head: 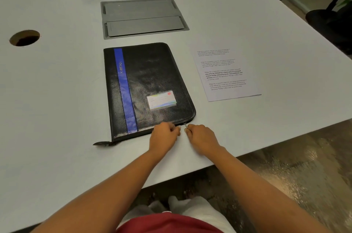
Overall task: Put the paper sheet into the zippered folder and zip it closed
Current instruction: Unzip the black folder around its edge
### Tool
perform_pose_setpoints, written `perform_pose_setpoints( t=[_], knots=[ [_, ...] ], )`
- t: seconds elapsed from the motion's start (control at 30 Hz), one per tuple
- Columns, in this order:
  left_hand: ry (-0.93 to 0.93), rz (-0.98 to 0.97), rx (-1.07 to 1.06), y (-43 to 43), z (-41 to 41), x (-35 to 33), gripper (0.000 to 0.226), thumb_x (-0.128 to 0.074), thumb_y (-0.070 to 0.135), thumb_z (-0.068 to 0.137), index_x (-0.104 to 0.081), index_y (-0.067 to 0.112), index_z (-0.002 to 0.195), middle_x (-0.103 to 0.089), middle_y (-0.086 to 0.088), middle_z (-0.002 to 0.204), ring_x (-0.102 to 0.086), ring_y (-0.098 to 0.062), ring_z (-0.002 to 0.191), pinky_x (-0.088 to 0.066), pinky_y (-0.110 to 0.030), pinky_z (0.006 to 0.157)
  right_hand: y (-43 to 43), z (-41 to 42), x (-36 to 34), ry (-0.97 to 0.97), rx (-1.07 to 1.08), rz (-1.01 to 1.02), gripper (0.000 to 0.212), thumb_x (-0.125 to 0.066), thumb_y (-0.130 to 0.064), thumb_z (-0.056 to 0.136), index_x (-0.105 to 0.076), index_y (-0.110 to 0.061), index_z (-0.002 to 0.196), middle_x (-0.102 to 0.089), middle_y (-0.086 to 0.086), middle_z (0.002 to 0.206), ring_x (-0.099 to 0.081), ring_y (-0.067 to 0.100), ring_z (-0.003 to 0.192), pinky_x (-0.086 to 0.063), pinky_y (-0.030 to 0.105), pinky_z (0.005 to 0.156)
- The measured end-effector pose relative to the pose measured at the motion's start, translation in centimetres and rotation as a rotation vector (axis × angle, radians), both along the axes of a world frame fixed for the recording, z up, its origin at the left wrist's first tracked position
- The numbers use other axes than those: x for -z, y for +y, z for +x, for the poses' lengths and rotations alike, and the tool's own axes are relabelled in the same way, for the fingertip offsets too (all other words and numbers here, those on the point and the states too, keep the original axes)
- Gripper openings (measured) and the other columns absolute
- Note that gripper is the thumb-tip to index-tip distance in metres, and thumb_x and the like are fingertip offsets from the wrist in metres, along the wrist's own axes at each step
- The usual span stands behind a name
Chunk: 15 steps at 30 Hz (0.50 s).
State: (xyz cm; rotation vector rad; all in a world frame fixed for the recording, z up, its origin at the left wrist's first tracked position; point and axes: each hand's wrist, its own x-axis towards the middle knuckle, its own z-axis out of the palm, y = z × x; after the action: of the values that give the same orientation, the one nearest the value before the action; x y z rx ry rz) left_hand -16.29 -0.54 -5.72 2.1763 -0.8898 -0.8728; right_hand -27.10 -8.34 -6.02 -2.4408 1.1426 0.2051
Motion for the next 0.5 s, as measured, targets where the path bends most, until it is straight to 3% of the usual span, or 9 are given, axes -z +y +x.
perform_pose_setpoints(
  t=[0.07, 0.17, 0.33, 0.4, 0.5],
  knots=[
    [0.187, 0.015, -0.105, -0.8, -0.7, 0.3, 0.032, -0.057, 0.027, 0.089, -0.068, 0.013, 0.062, -0.060, 0.005, 0.046, -0.058, -0.014, 0.054, -0.049, -0.027, 0.062, 0.0, -0.1, 0.0, -0.009, -0.003, 0.010, 0.032, -0.031, -0.028, 0.098, -0.056, -0.008, 0.101, -0.065, 0.018, 0.103, -0.059, 0.035, 0.094, -0.040, 0.034, 0.071],
    [0.296, 0.037, -0.240, -2.1, -1.4, 0.5, 0.037, -0.059, 0.031, 0.088, -0.064, 0.015, 0.055, -0.056, 0.007, 0.036, -0.047, -0.001, 0.031, -0.041, -0.020, 0.047, -0.3, -0.3, -0.1, -0.021, -0.021, 0.035, 0.033, -0.030, -0.027, 0.099, -0.056, -0.008, 0.103, -0.064, 0.017, 0.103, -0.059, 0.034, 0.093, -0.035, 0.031, 0.068],
    [0.364, 0.023, -0.379, -3.6, -2.3, 0.8, 0.045, -0.066, 0.030, 0.083, -0.057, 0.013, 0.042, -0.060, -0.002, 0.042, -0.053, -0.015, 0.041, -0.048, -0.027, 0.063, -1.0, -0.9, -0.2, -0.041, -0.104, 0.093, 0.032, -0.028, -0.026, 0.099, -0.052, -0.010, 0.113, -0.064, 0.016, 0.108, -0.059, 0.034, 0.095, -0.039, 0.033, 0.071],
    [0.375, 0.017, -0.412, -3.7, -2.6, 1.0, 0.041, -0.067, 0.026, 0.082, -0.059, 0.012, 0.045, -0.061, -0.007, 0.048, -0.052, -0.015, 0.039, -0.046, -0.026, 0.060, -1.6, -1.3, -0.3, -0.041, -0.178, 0.131, 0.031, -0.029, -0.028, 0.099, -0.051, -0.010, 0.112, -0.064, 0.016, 0.109, -0.059, 0.034, 0.096, -0.043, 0.037, 0.077],
    [0.370, -0.013, -0.440, -3.4, -3.0, 1.4, 0.033, -0.062, 0.015, 0.084, -0.061, 0.013, 0.051, -0.060, 0.000, 0.044, -0.049, -0.009, 0.031, -0.042, -0.019, 0.045, -3.2, -1.7, -1.4, -0.050, -0.279, 0.134, 0.032, -0.031, -0.032, 0.098, -0.054, -0.011, 0.102, -0.064, 0.015, 0.105, -0.058, 0.034, 0.097, -0.043, 0.038, 0.078]
  ],
)
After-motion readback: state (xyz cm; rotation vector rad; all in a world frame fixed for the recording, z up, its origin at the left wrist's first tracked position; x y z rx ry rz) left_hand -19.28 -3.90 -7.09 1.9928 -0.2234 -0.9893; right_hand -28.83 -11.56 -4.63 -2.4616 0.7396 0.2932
